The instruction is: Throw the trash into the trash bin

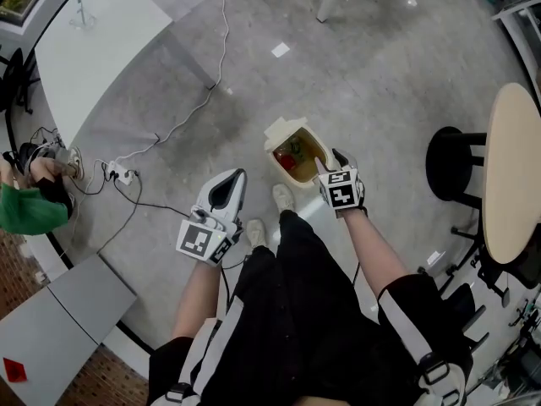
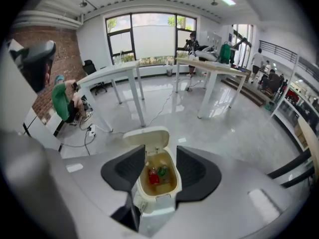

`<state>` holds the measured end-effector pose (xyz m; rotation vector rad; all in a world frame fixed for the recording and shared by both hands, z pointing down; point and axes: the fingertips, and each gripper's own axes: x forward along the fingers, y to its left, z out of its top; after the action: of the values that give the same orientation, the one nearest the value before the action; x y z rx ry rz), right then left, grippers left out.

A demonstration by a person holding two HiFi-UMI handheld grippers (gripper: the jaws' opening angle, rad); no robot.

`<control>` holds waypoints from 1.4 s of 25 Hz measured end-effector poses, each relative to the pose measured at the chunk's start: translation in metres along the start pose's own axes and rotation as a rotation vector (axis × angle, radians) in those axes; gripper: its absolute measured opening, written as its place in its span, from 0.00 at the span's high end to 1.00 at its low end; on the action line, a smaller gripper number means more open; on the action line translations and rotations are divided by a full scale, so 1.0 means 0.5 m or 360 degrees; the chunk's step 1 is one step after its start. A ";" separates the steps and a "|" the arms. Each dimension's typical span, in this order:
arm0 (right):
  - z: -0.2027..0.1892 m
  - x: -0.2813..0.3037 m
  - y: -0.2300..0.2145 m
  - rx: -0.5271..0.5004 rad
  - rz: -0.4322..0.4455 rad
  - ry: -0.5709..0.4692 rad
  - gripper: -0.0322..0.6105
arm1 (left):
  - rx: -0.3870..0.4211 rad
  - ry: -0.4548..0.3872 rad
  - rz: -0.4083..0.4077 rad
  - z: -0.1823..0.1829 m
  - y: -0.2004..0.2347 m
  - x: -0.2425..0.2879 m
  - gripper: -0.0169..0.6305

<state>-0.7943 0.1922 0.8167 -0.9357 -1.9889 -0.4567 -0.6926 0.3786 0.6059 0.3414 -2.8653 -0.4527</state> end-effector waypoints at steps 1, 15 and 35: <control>0.020 -0.021 -0.004 0.0027 -0.0031 -0.0073 0.65 | 0.0009 -0.0019 -0.0003 0.013 0.000 -0.008 0.97; 0.246 -0.386 0.023 0.0250 -0.0240 -0.0893 0.94 | 0.0206 -0.0189 -0.0007 0.151 -0.007 -0.127 0.97; 0.159 -0.656 0.201 0.0302 -0.0294 -0.1318 0.94 | 0.0186 -0.0287 -0.0184 0.142 -0.107 -0.309 0.97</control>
<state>-0.6499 0.1622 0.4971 -0.9006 -2.8183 0.0562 -0.5536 0.3890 0.4950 0.5133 -3.0671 -0.3532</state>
